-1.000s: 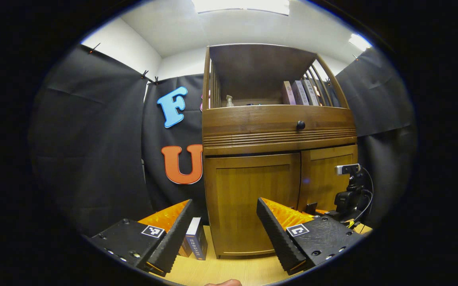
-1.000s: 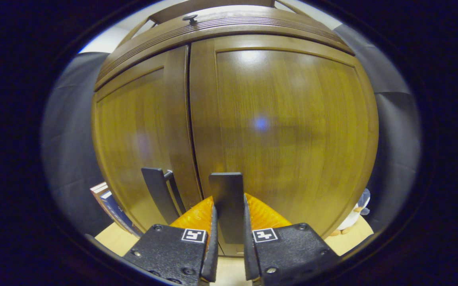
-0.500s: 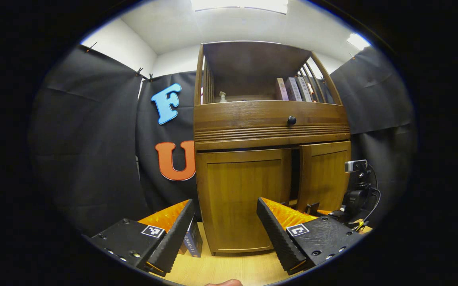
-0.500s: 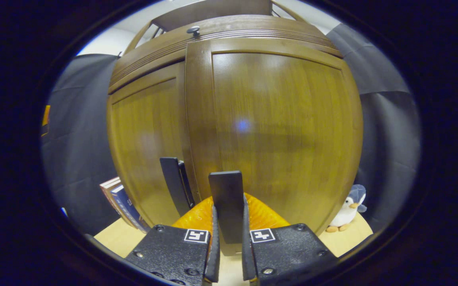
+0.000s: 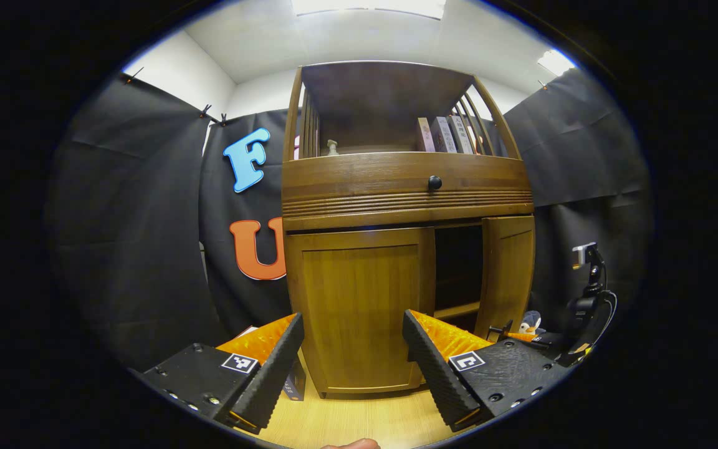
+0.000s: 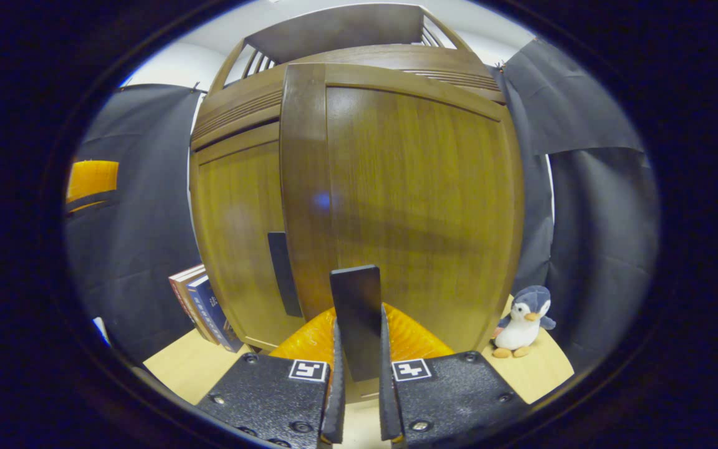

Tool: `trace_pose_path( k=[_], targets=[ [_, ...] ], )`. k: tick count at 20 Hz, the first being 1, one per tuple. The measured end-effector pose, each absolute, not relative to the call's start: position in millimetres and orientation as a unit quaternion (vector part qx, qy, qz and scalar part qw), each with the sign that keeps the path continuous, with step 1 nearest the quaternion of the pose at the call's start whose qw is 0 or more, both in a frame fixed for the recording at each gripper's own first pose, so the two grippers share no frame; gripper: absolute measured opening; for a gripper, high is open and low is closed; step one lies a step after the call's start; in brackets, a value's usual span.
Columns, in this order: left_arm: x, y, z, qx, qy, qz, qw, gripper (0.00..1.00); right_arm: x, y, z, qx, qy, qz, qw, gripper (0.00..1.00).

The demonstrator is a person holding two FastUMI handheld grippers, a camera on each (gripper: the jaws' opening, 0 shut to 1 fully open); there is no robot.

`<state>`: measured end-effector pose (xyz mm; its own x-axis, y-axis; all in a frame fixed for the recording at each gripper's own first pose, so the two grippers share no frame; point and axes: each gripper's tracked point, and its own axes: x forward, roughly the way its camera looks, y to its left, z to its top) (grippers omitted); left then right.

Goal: Open the right door of the double-door shoe cabinet with the right hand, and open the left door with the left hand.

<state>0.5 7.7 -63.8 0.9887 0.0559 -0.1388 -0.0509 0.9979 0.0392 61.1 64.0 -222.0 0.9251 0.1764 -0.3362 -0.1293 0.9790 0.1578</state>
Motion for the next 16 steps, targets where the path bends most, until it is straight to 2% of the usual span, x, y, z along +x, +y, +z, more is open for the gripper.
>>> trace_pose_path(
  k=[5,6,7,8,9,10,11,16],
  targets=[
    [7,-16,-69,0.017,0.075,0.005,0.997,0.95,32,43,-218,0.061,0.173,0.067,0.981,0.25],
    [9,-22,-69,0.016,0.075,-0.002,0.997,1.00,28,39,-217,0.059,0.172,0.063,0.981,0.25],
    [11,-27,-71,0.014,0.076,-0.008,0.997,1.00,24,34,-218,0.054,0.170,0.062,0.982,0.25],
    [14,-33,-72,0.012,0.078,-0.013,0.997,0.95,20,30,-218,0.047,0.168,0.060,0.983,0.24],
    [15,-40,-74,0.011,0.081,-0.020,0.996,1.00,16,25,-217,0.041,0.168,0.059,0.983,0.25],
    [18,-47,-77,0.010,0.083,-0.028,0.996,1.00,11,20,-216,0.039,0.169,0.057,0.983,0.23],
    [19,-52,-78,0.010,0.084,-0.035,0.996,0.96,7,16,-216,0.040,0.170,0.054,0.983,0.23],
    [26,-76,-85,0.009,0.089,-0.062,0.994,0.95,-12,-12,-214,0.041,0.169,0.025,0.984,0.22]
  ],
)
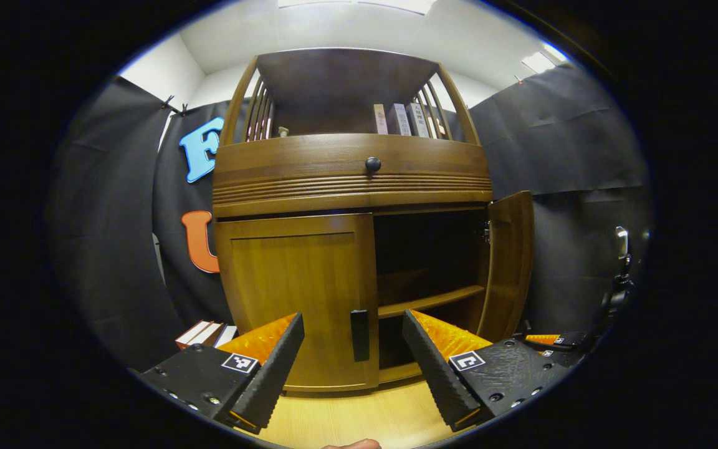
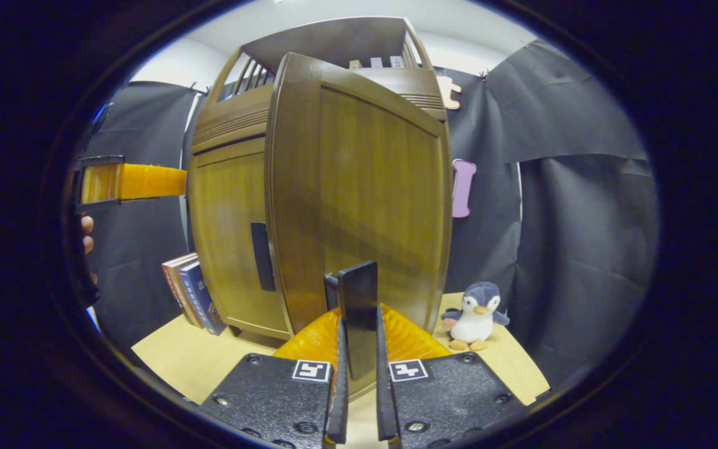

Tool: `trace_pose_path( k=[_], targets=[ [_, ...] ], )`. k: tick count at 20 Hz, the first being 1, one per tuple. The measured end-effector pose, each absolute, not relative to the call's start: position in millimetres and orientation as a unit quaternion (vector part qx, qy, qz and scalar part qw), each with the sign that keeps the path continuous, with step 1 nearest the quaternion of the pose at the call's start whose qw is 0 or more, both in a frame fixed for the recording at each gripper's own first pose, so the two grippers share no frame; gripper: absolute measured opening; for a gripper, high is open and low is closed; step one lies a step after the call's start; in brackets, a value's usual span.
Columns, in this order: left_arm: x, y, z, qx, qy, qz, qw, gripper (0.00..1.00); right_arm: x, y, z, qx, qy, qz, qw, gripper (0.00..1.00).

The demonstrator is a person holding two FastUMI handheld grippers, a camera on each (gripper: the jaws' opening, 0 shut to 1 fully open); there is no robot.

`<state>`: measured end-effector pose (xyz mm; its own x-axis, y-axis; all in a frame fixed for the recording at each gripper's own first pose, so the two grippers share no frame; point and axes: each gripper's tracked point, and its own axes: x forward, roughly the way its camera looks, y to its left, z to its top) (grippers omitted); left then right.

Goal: Open the right door of the double-door shoe cabinet with the right hand, and open the left door with the left hand.

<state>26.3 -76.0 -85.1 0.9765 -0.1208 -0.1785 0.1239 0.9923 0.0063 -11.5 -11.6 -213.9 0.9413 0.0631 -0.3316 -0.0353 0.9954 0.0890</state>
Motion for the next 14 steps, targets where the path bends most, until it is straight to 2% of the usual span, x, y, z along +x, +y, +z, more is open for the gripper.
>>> trace_pose_path(
  k=[11,14],
  targets=[
    [45,-100,-100,-0.014,0.105,-0.075,0.992,0.96,-41,-87,-211,0.020,0.165,-0.063,0.984,0.07],
    [51,-103,-106,-0.007,0.108,-0.068,0.992,0.96,-45,-105,-213,0.016,0.171,-0.079,0.982,0.06]
  ],
)
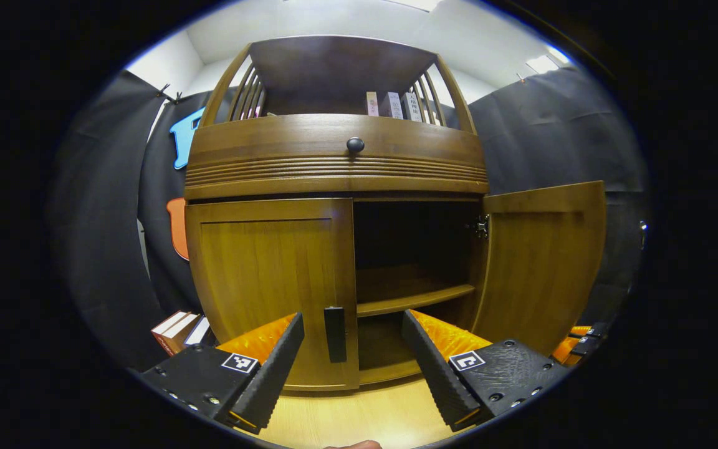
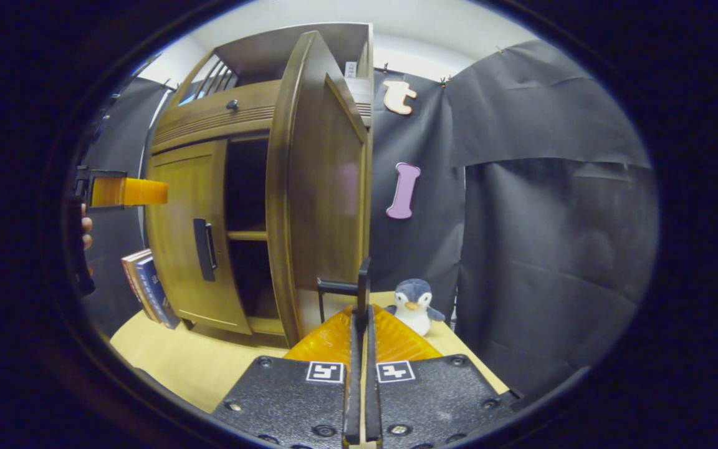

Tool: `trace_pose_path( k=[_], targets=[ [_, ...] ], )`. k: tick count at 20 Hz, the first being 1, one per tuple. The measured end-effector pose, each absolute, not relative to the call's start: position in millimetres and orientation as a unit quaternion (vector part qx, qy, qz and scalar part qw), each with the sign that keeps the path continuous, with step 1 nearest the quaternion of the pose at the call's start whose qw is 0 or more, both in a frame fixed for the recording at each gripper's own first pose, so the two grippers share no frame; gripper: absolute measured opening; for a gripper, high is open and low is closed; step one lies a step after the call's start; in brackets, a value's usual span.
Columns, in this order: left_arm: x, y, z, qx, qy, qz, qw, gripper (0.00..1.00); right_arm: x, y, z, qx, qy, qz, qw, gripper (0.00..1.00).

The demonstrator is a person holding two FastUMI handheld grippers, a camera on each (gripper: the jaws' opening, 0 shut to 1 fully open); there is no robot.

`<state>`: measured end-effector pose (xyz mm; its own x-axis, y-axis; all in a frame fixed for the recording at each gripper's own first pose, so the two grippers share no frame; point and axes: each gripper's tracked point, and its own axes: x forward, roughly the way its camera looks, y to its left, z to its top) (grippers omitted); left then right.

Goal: Open the right door of the double-door shoe cabinet with the right hand, and open the left door with the left hand.

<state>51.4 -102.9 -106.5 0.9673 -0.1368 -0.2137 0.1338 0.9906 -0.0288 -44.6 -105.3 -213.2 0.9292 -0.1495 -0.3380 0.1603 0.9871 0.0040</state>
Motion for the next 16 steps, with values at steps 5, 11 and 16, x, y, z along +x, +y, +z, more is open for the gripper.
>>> trace_pose_path(
  k=[5,11,16],
  targets=[
    [62,-107,-117,-0.008,0.111,-0.060,0.992,0.96,-56,-140,-212,0.030,0.175,-0.103,0.979,0.04],
    [88,-103,-149,-0.016,0.113,-0.057,0.992,0.95,-70,-176,-201,0.045,0.165,-0.132,0.976,0.04],
    [126,-88,-183,-0.033,0.141,-0.041,0.989,0.95,-89,-186,-187,0.049,0.149,-0.133,0.979,0.02]
  ],
)
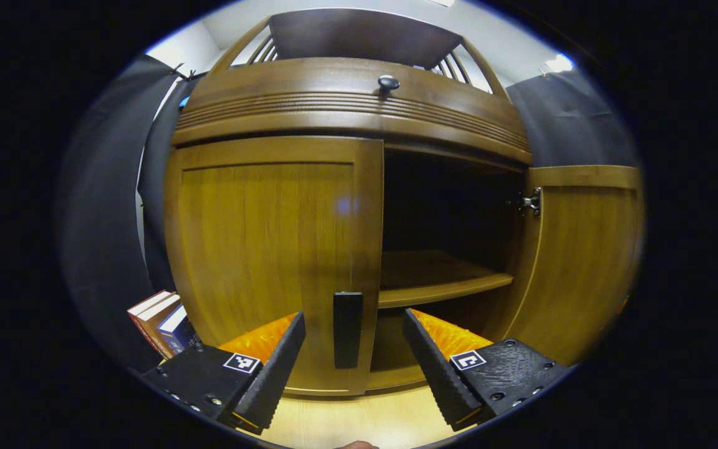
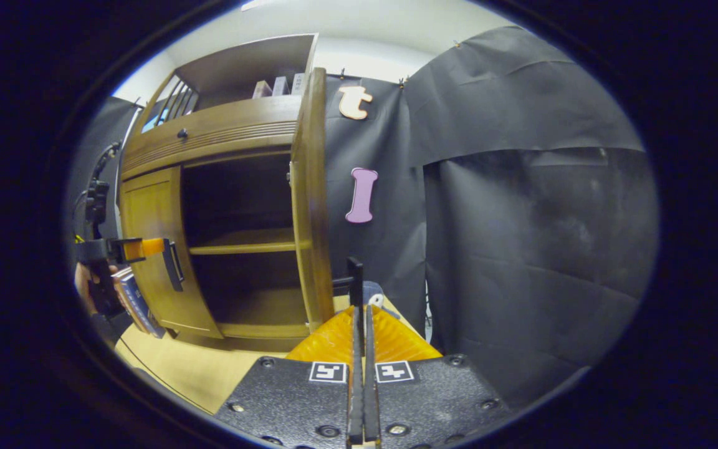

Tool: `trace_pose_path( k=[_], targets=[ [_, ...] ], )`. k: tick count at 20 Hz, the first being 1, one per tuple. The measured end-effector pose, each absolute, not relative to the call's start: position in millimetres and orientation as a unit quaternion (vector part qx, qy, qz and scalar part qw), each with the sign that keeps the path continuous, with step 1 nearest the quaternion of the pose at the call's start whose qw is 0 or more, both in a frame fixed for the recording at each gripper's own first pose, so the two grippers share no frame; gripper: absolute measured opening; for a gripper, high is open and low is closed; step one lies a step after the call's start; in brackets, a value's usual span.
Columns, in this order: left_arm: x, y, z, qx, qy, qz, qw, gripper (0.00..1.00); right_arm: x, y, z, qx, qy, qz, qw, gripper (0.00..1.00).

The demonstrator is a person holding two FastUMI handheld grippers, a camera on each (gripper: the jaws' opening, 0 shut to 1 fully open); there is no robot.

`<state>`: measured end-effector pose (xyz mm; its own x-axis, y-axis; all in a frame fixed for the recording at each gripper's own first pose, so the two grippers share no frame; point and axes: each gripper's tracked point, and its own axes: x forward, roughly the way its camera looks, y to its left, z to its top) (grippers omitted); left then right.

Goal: Open the right door of the double-door shoe cabinet with the right hand, and open the left door with the left hand.

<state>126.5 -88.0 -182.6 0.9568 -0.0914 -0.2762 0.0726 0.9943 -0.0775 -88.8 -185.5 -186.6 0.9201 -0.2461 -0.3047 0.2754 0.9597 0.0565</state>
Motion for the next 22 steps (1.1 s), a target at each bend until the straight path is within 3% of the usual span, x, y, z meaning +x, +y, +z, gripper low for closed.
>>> trace_pose_path(
  k=[4,5,6,7,8,10,13,15,17,19,20,21,22],
  targets=[
    [150,-81,-216,-0.033,0.166,-0.029,0.985,0.95,-91,-183,-181,0.055,0.150,-0.137,0.978,0.04],
    [153,-83,-223,-0.036,0.172,-0.029,0.984,1.00,-92,-186,-182,0.061,0.153,-0.140,0.976,0.03],
    [156,-84,-227,-0.033,0.171,-0.028,0.984,0.93,-92,-189,-181,0.063,0.155,-0.146,0.975,0.04],
    [161,-83,-227,-0.028,0.164,-0.029,0.986,0.80,-92,-187,-178,0.064,0.152,-0.145,0.976,0.04],
    [165,-82,-227,-0.019,0.160,-0.028,0.987,0.87,-93,-184,-173,0.064,0.146,-0.142,0.977,0.05],
    [170,-82,-229,-0.009,0.157,-0.029,0.987,0.81,-95,-177,-164,0.061,0.136,-0.137,0.979,0.08],
    [175,-86,-235,-0.011,0.154,-0.031,0.988,0.70,-96,-173,-158,0.054,0.132,-0.134,0.981,0.22],
    [184,-87,-243,-0.005,0.153,-0.041,0.987,0.67,-95,-169,-154,0.050,0.129,-0.133,0.981,0.27],
    [178,-95,-238,-0.012,0.153,-0.056,0.987,0.39,-94,-167,-153,0.046,0.132,-0.129,0.982,0.30],
    [177,-94,-239,-0.013,0.154,-0.058,0.986,0.41,-95,-164,-154,0.041,0.136,-0.125,0.982,0.31],
    [177,-94,-239,-0.018,0.157,-0.063,0.985,0.33,-94,-161,-155,0.040,0.139,-0.123,0.982,0.31],
    [178,-96,-240,-0.025,0.159,-0.068,0.985,0.33,-95,-158,-159,0.038,0.145,-0.121,0.981,0.30],
    [176,-97,-239,-0.032,0.161,-0.074,0.984,0.26,-94,-154,-161,0.039,0.150,-0.115,0.981,0.33]
  ],
)
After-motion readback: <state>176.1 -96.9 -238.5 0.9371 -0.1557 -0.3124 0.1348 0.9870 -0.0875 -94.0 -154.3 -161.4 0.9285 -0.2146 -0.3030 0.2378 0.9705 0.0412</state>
